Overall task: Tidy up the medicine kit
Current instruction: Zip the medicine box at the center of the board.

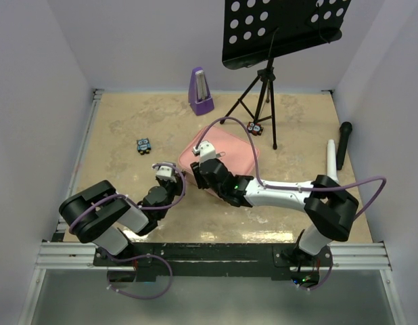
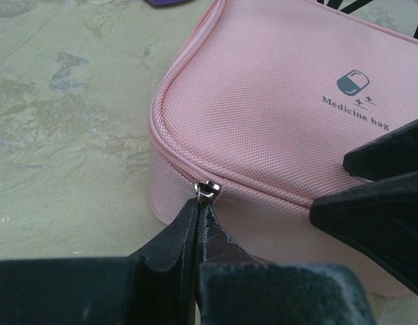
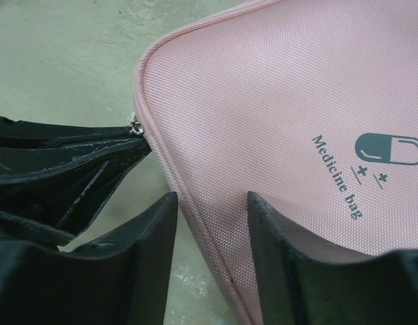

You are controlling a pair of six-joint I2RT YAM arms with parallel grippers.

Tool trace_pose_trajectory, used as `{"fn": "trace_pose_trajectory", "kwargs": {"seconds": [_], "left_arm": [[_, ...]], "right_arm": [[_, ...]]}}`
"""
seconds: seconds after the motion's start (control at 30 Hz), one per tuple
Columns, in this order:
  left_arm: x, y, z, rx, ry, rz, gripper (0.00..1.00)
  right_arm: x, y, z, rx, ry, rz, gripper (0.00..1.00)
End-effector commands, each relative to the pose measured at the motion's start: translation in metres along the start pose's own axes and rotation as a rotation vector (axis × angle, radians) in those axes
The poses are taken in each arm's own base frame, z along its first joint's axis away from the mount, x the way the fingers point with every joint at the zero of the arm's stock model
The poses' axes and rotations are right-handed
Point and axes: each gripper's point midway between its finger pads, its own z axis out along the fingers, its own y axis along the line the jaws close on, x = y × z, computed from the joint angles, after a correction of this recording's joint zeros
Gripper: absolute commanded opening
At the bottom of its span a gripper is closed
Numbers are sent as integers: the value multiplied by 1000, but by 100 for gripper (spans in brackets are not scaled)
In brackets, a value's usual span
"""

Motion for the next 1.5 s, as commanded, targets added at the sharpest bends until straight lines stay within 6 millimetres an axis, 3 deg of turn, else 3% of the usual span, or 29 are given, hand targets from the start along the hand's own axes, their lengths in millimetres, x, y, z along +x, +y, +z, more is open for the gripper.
{"fn": "trace_pose_trajectory", "kwargs": {"seconds": [0.0,0.1,0.33,0.47,0.9,1.17,1.47], "left_arm": [[-55,-8,-2,21,-219,-140,0],[-57,-8,-1,23,-225,-143,0],[-57,-10,0,29,-227,-149,0],[-57,-12,0,37,-226,-151,0],[-58,-14,0,47,-224,-149,0],[-58,-12,-2,43,-225,-151,0],[-57,-4,-1,3,-217,-150,0]], "right_arm": [[13,-20,3,104,53,-55,42],[14,-18,0,86,55,-55,41],[6,-3,-10,10,18,-59,55],[18,-1,-4,11,60,-85,56],[54,-1,9,42,205,-128,36],[87,1,9,25,309,-105,0],[119,6,-3,-26,389,-21,0]]}}
